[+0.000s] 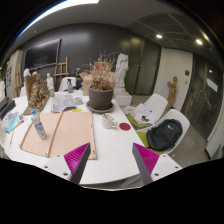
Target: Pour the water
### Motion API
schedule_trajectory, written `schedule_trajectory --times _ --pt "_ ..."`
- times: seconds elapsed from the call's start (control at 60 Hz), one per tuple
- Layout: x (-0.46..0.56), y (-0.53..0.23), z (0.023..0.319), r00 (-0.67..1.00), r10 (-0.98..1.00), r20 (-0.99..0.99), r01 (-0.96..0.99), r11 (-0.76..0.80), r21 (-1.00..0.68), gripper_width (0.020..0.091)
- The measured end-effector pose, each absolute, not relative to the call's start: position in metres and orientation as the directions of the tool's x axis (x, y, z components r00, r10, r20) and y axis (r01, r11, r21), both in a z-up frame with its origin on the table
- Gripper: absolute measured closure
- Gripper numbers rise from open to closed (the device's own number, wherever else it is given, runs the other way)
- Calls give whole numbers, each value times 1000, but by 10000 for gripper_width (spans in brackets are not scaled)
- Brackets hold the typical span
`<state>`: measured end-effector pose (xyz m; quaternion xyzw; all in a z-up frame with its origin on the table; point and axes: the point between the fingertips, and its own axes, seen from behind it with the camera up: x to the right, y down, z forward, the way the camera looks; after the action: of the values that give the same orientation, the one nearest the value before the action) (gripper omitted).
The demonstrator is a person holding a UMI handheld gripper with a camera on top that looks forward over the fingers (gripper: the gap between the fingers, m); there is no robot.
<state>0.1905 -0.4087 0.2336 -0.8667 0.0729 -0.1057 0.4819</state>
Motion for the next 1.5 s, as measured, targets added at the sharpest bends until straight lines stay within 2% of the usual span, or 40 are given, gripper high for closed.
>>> schedule_trajectory --times 0.167,0.517,0.767,1.033,1.1,1.217,1.317,1.4,1.5 --pt "142 -400 216 984 -153 89 -8 -542 -840 243" --pt "-84 -348 147 999 40 34 50 -527 -848 246" --pt "-190 -240 115 996 91 18 54 -410 -911 248" --pt "-209 -134 77 1000 15 25 28 -342 -939 255" --pt "-208 -121 68 999 11 35 37 -339 -940 301" --pt "-209 -108 59 999 8 35 35 -337 -941 564" --pt "-209 -106 61 999 17 34 38 -320 -947 622" --pt "-209 -107 60 999 13 30 33 -325 -945 712" --pt "-209 -108 63 1000 12 25 28 -341 -940 754"
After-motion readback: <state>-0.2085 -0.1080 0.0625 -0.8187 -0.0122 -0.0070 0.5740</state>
